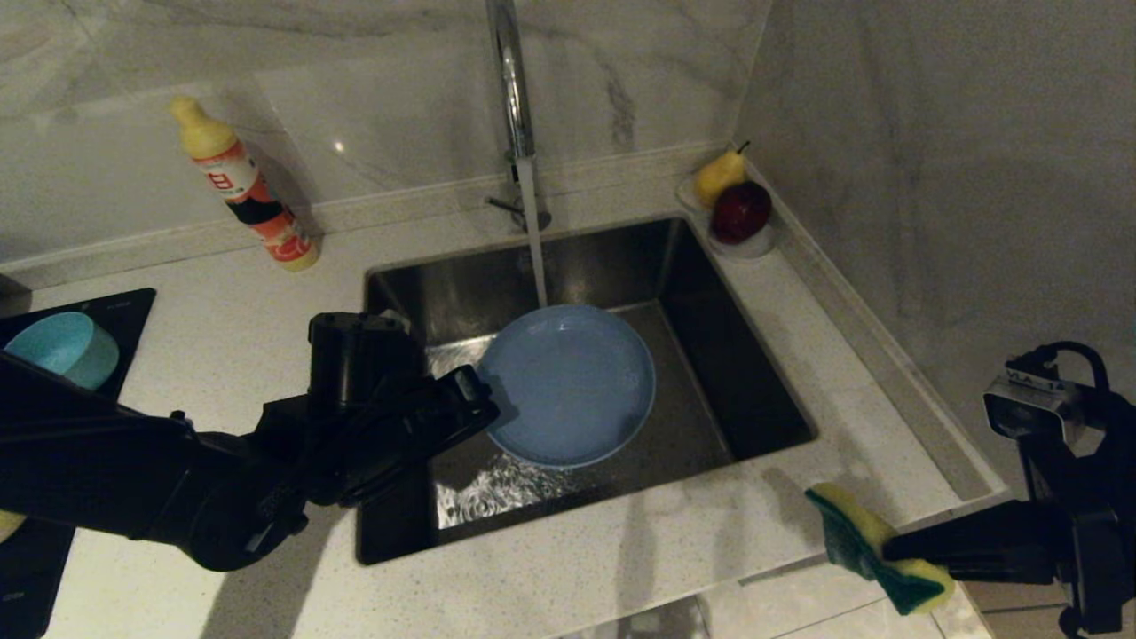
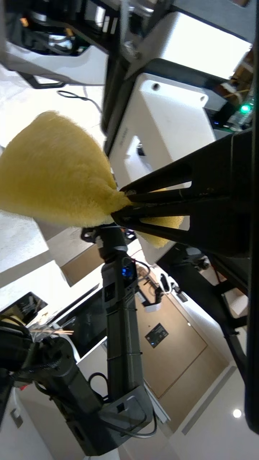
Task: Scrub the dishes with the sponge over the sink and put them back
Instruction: Rinse the plate
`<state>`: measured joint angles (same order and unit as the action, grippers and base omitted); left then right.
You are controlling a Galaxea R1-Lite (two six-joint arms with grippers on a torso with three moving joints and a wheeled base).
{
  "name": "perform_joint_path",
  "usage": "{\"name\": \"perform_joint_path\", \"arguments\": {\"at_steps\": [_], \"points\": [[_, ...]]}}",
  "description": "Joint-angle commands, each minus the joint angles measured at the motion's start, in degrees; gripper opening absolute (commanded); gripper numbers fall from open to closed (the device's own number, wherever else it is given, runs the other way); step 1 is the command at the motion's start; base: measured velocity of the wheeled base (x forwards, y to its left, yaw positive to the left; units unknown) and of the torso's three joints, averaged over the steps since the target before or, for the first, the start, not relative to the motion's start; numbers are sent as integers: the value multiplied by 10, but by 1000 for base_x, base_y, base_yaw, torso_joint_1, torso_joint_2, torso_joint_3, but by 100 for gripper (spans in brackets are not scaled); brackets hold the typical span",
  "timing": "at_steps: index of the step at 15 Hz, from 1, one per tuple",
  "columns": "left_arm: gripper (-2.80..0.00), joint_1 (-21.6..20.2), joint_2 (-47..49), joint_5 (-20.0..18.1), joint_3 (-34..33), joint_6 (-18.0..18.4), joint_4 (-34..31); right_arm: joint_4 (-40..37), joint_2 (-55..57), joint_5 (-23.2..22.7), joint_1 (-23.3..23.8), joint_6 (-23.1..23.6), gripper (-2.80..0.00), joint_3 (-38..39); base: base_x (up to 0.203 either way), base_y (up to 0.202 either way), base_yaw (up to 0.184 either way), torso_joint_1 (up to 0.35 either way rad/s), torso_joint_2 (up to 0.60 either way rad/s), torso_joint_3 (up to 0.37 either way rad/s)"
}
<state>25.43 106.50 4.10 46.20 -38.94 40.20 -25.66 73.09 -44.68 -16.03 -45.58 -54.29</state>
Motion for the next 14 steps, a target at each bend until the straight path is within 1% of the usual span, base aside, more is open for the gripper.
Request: {"name": "perform_joint_path", "arguments": {"at_steps": [1, 6, 7, 8, 14], "points": [[-280, -3, 36, 0, 24, -2, 2, 15, -1, -2, 0, -6, -280, 10, 0, 0, 0, 0, 0, 0], [-280, -13, 82, -2, 85, -6, -2, 19, -13, -14, 0, -6, -280, 27, 0, 0, 0, 0, 0, 0], [-280, -13, 85, -2, 92, -19, -5, 19, -13, -14, 0, -6, -280, 30, 0, 0, 0, 0, 0, 0], [-280, -13, 86, -2, 95, -27, -6, 19, -12, -14, 1, -4, -280, 34, 0, 0, 0, 0, 0, 0], [-280, -12, 87, -8, 83, -27, -7, 35, -12, -20, 3, -6, -280, 37, 0, 0, 0, 0, 0, 0]]}}
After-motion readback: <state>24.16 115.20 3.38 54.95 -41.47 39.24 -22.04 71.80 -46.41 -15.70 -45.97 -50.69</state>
